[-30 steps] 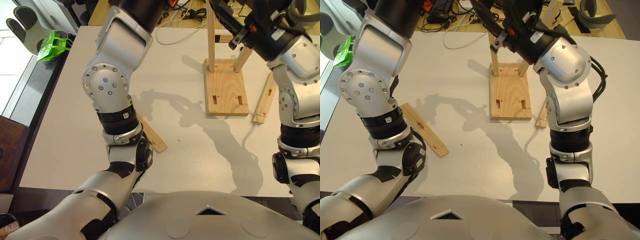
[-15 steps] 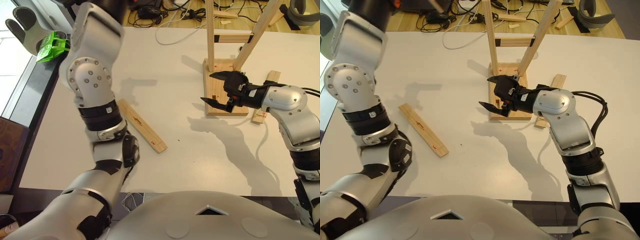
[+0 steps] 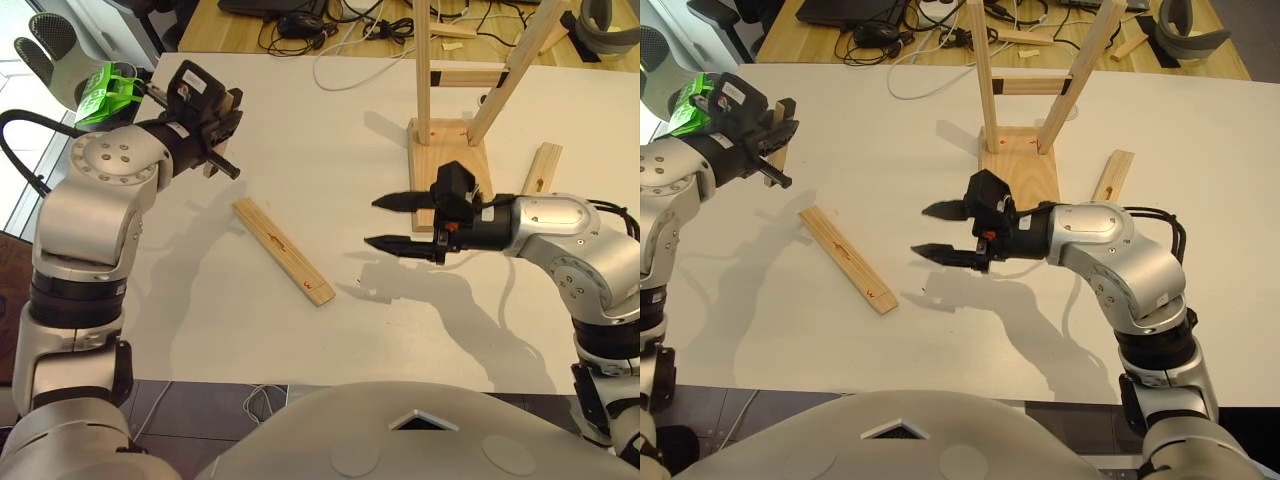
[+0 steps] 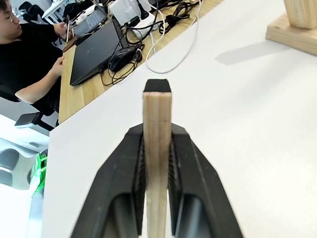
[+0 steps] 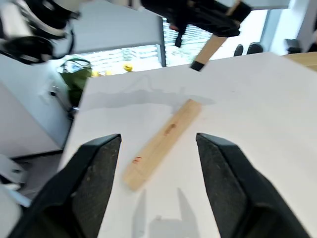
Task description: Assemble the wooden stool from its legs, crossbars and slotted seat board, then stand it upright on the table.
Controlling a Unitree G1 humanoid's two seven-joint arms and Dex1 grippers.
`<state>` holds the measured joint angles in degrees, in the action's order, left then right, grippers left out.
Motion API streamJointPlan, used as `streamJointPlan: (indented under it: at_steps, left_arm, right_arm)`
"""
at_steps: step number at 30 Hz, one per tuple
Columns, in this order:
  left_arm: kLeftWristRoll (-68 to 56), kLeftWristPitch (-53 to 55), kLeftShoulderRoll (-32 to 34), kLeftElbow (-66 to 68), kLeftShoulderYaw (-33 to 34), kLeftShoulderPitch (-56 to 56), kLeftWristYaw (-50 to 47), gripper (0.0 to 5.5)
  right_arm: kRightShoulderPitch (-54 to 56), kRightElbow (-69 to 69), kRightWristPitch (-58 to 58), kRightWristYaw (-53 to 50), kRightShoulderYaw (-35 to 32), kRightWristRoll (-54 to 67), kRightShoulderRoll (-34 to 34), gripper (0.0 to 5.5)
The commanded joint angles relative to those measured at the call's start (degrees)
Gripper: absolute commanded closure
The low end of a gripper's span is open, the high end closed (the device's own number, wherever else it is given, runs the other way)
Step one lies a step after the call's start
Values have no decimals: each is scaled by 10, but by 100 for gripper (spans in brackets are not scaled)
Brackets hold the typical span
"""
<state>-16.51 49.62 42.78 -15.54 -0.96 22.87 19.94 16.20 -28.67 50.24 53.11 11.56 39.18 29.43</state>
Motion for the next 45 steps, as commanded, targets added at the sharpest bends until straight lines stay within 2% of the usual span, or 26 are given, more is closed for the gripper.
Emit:
streamJointPlan:
  at_steps: [1, 5, 7, 8, 13, 17, 24, 31, 37, 40, 45]
  left_arm:
    - [23, -26, -76, 43, 66, 57, -92, 510]
    - [41, -119, -139, 63, 98, 116, -154, 510]
    - [47, -140, -157, 60, 99, 121, -163, 510]
    - [47, -144, -164, 58, 101, 120, -167, 510]
    - [49, -152, -200, 49, 100, 121, -182, 510]
    - [54, -165, -219, 56, 101, 134, -189, 510]
    - [57, -175, -234, 59, 104, 141, -193, 510]
    - [59, -192, -258, 60, 108, 143, -203, 510]
    - [62, -207, -276, 60, 109, 144, -211, 510]
    - [63, -208, -281, 56, 110, 143, -212, 510]
    - [63, -207, -280, 47, 116, 136, -215, 510]
  right_arm:
    - [95, 140, 5, -22, 30, -23, -64, 341]
    - [195, 349, -91, -93, 141, -175, -174, 408]
    - [220, 418, -132, -132, 165, -226, -225, 451]
    - [227, 443, -140, -152, 165, -240, -250, 451]
    - [228, 439, -129, -167, 157, -238, -325, 380]
    - [232, 446, -116, -141, 178, -245, -349, 318]
    - [260, 510, -106, -163, 194, -295, -383, 210]
    - [251, 563, -107, -150, 275, -358, -399, 87]
    - [246, 576, -125, -136, 347, -413, -390, 83]
    - [243, 621, -117, -203, 313, -434, -394, 83]
    - [260, 740, -96, -350, 168, -405, -406, 83]
